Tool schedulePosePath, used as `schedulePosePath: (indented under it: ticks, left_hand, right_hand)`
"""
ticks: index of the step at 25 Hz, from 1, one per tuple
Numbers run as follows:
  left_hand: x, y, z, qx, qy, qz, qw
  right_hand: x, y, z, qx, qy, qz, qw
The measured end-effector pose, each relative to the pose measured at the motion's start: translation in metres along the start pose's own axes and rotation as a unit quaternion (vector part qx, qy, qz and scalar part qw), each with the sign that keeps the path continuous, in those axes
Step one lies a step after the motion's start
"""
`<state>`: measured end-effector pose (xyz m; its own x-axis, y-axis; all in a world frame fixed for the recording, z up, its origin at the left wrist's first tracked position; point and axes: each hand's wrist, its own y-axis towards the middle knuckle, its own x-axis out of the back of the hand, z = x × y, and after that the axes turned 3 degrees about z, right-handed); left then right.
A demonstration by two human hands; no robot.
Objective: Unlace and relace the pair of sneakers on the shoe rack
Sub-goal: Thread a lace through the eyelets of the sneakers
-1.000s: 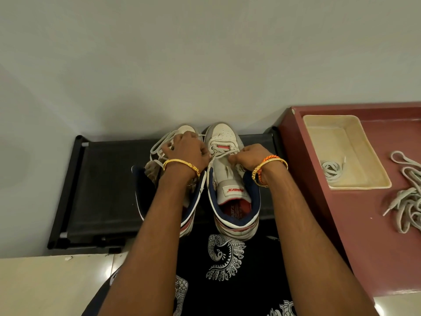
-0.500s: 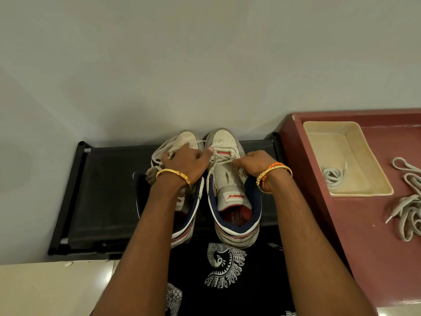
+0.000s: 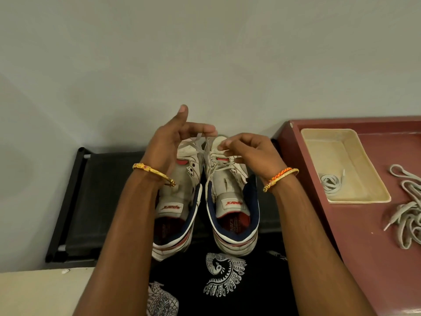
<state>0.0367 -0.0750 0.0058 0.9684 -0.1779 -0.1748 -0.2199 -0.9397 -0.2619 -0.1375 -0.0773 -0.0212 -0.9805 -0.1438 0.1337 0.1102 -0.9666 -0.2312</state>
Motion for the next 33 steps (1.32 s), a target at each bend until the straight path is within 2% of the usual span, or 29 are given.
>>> schedulePosePath:
  ticks: [3, 5, 7, 9, 11, 14, 19, 21, 23, 25, 26, 28, 29, 31, 33]
  left_hand:
    - [-0.006, -0.011, -0.016, -0.046, -0.012, 0.080, 0.996]
    - [-0.005, -0.010, -0.016, -0.070, 0.011, 0.057, 0.996]
    - [-0.001, -0.005, -0.009, -0.112, 0.083, -0.082, 0.987]
    - [0.009, -0.002, 0.005, -0.133, 0.133, -0.233, 0.954]
    - [0.025, 0.000, 0.017, -0.086, 0.095, -0.332, 0.935]
    - [0.046, 0.002, 0.028, 0.011, 0.049, -0.422, 0.905]
    - [0.049, 0.014, 0.026, 0.052, 0.068, -0.507, 0.858]
    - [0.054, 0.021, 0.023, 0.075, 0.040, -0.529, 0.844]
    - [0.051, 0.021, 0.025, 0.067, 0.060, -0.515, 0.852]
    - [0.032, 0.014, 0.029, 0.003, 0.165, -0.463, 0.871]
    - [0.021, 0.012, 0.031, -0.053, 0.233, -0.406, 0.882]
    - [-0.003, 0.012, 0.035, -0.160, 0.323, -0.246, 0.900]
    - [-0.011, 0.015, 0.038, -0.183, 0.347, -0.168, 0.904]
    - [-0.027, 0.018, 0.041, -0.173, 0.371, -0.061, 0.911]
    - [-0.035, 0.019, 0.044, -0.145, 0.364, -0.035, 0.919]
  right_hand:
    - [-0.024, -0.009, 0.017, 0.059, 0.073, 0.103, 0.990]
    - [-0.034, -0.011, 0.021, 0.083, 0.097, 0.112, 0.985]
    - [-0.026, -0.009, 0.025, 0.086, 0.095, 0.084, 0.988]
    - [-0.006, -0.007, 0.026, 0.070, 0.098, 0.052, 0.991]
    - [0.016, -0.006, 0.017, 0.041, 0.108, 0.019, 0.993]
    - [0.040, -0.002, -0.008, -0.009, 0.099, -0.047, 0.994]
    - [0.067, 0.002, -0.043, -0.076, 0.174, -0.223, 0.956]
    - [0.070, 0.002, -0.051, -0.086, 0.181, -0.266, 0.943]
    - [0.067, 0.004, -0.055, -0.090, 0.154, -0.238, 0.955]
    - [0.059, 0.006, -0.053, -0.067, 0.128, -0.159, 0.977]
    - [0.053, 0.006, -0.048, -0.048, 0.123, -0.115, 0.984]
    - [0.042, 0.004, -0.035, -0.010, 0.123, -0.036, 0.992]
    - [0.036, 0.004, -0.030, 0.008, 0.111, -0.007, 0.994]
    - [0.027, 0.003, -0.023, 0.041, 0.059, 0.009, 0.997]
    - [0.023, 0.003, -0.024, 0.057, 0.002, -0.020, 0.998]
